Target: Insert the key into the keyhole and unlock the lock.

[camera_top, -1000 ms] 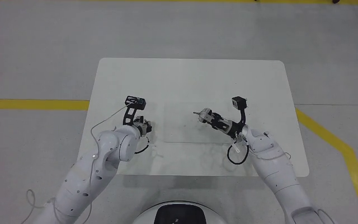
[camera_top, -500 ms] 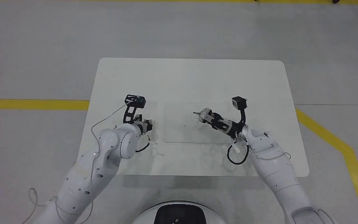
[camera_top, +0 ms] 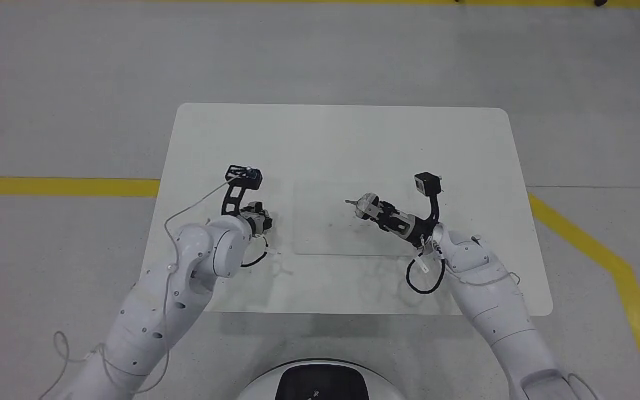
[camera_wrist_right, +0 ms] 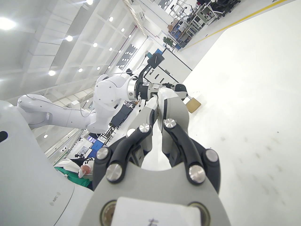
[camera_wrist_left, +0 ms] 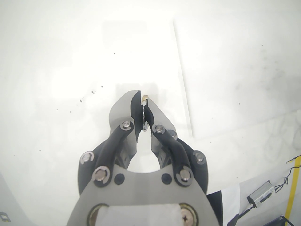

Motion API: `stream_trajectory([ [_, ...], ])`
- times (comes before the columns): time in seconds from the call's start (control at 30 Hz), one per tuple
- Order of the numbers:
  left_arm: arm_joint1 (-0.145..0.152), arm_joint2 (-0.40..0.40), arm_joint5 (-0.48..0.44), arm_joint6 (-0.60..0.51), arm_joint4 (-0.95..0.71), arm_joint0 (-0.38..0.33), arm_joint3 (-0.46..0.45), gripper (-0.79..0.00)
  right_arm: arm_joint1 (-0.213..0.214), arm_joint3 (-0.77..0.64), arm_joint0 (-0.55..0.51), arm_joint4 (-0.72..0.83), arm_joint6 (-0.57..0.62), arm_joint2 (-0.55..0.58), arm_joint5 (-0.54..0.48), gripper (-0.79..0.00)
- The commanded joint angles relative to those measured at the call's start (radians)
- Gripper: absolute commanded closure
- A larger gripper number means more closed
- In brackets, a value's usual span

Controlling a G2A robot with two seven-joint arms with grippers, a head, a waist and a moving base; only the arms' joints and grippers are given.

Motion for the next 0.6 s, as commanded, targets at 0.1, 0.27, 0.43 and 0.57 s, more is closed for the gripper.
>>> stream_trajectory([
  [0.1,0.0,-0.011,-0.05,-0.001,0.004,0.004,-0.004,0.0,0.0,0.0,0.0,0.0,0.0,0.0,0.0,0.0],
  [0.27,0.002,-0.011,-0.096,-0.011,0.033,0.015,-0.019,-0.062,0.0,0.0,0.0,0.0,0.0,0.0,0.0,0.0],
  [0.43,-0.001,-0.007,-0.106,-0.022,0.051,0.02,-0.022,-0.191,0.0,0.0,0.0,0.0,0.0,0.0,0.0,0.0],
  [0.57,-0.003,-0.003,-0.117,-0.032,0.059,0.022,-0.023,-0.262,0.0,0.0,0.0,0.0,0.0,0.0,0.0,0.0],
])
